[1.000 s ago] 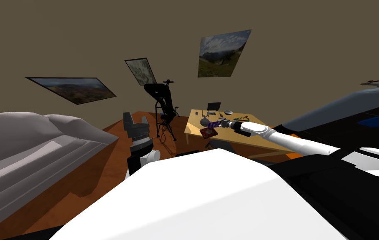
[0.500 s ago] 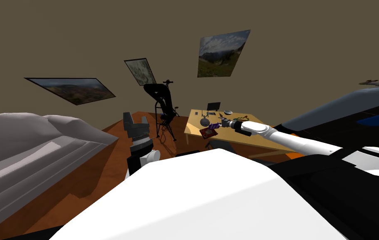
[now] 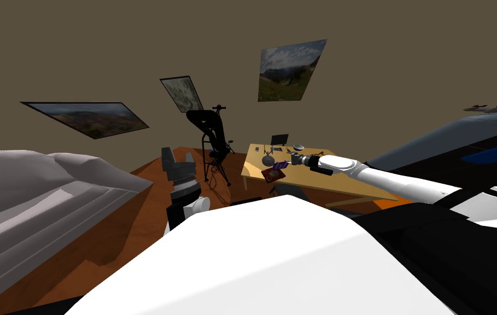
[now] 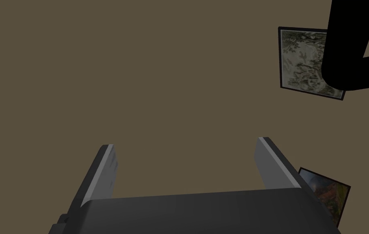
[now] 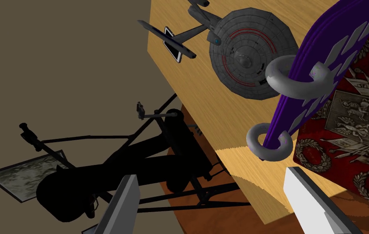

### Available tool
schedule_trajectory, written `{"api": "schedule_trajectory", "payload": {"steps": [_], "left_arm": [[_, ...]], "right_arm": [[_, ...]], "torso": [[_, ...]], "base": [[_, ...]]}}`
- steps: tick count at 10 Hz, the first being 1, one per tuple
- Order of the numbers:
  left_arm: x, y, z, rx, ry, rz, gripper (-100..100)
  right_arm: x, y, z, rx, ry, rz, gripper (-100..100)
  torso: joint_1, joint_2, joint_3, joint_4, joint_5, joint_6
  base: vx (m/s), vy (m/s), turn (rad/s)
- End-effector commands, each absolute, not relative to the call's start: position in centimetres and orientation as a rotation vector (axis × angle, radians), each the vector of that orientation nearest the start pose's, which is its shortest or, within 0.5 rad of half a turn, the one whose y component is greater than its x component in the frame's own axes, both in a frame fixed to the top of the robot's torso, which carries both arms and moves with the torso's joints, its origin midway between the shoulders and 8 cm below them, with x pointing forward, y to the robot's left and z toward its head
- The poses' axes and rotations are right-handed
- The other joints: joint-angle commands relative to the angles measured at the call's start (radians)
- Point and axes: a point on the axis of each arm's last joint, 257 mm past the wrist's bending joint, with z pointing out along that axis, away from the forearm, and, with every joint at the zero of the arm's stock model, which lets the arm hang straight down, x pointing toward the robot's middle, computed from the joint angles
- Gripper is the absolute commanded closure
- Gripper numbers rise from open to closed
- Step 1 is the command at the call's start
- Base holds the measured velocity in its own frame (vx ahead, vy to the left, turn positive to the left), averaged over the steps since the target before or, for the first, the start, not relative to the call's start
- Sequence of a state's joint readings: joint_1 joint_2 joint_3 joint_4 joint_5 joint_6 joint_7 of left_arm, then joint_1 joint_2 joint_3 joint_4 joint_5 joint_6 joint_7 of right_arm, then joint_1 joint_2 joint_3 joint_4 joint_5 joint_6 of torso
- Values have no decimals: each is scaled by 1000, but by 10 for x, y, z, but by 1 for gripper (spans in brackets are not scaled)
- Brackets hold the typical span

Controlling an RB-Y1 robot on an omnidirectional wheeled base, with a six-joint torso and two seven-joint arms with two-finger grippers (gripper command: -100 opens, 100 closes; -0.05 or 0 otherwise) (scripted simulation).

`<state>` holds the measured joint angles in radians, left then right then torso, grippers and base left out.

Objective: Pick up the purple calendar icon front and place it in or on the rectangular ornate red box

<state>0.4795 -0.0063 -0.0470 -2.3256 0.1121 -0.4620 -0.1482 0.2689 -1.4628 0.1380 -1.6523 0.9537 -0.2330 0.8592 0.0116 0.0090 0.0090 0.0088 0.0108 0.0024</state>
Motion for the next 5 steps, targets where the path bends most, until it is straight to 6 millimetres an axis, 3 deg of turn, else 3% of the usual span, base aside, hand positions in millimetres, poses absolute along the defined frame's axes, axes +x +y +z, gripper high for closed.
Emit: {"api": "schedule_trajectory", "payload": {"steps": [1,5], "left_arm": [[343,274,43,-664,563,-1298,0],[343,274,43,-664,563,-1298,0]], "right_arm": [[449,-482,-189,-1739,1396,-811,0],[449,-482,-189,-1739,1396,-811,0]], "torso": [[0,0,0,0,0,0],[0,1,0,0,0,0]], "base": [[0,0,0],[0,0,0]]}}
